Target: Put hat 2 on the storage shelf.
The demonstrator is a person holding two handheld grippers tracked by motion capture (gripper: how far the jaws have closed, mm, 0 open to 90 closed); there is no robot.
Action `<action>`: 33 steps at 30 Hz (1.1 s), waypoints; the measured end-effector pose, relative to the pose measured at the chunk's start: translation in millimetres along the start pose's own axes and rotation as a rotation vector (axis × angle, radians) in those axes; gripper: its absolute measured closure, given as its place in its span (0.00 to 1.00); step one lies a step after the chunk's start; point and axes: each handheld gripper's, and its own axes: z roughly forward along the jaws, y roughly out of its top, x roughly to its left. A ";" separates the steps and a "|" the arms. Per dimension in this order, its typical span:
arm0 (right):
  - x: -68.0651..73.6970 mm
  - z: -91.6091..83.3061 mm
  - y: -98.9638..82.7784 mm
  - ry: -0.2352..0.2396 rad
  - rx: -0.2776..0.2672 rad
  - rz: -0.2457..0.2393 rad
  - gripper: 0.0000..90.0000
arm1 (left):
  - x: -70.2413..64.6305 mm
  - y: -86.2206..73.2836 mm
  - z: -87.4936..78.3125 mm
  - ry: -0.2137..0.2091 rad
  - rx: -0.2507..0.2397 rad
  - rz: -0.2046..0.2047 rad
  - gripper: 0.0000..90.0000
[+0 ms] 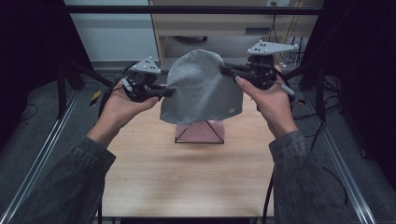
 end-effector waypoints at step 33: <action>-68.8 60.2 -30.5 -0.109 -0.011 0.065 0.95 | 52.3 6.8 74.0 0.153 -0.056 -0.050 0.97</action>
